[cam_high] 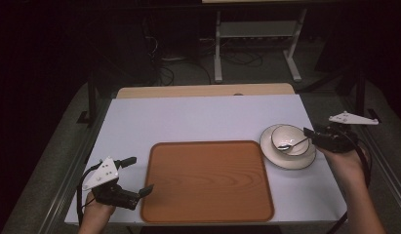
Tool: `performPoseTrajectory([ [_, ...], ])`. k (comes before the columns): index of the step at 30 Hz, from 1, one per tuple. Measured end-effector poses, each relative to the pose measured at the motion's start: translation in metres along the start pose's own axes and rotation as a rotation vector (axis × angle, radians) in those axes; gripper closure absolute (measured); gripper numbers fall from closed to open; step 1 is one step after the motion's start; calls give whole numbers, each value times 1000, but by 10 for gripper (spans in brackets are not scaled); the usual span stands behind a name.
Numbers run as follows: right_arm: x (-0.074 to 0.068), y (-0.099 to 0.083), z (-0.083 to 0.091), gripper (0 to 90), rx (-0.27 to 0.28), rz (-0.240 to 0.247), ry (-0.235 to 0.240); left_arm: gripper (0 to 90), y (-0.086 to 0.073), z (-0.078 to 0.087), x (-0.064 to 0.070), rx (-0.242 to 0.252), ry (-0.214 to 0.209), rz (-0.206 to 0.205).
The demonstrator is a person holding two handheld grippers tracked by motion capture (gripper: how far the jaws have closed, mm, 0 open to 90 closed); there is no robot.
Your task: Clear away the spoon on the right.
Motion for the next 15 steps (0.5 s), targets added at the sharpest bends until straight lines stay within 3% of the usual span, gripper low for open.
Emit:
performPoseTrajectory([
  [5, 6, -15, 9, 419, 7, -37, -32, 0, 0, 0, 0, -1, 1, -3],
  [8, 13, -25, 10, 413, -7, -53, -39, 0, 0, 0, 0, -1, 0, -3],
  [15, 22, -33, -4, 401, -48, -81, -40, 0, 0, -1, 0, 0, -1, -2],
])
Point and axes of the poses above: each handheld gripper's, and its own axes: z roughly backward along the jaws, y roughly out of its top, x roughly to its right, the point moved 9 cm from there along -z, roughly forward along the jaws, and after that the axes turned 10 degrees about -z, right-handed, at the moved point
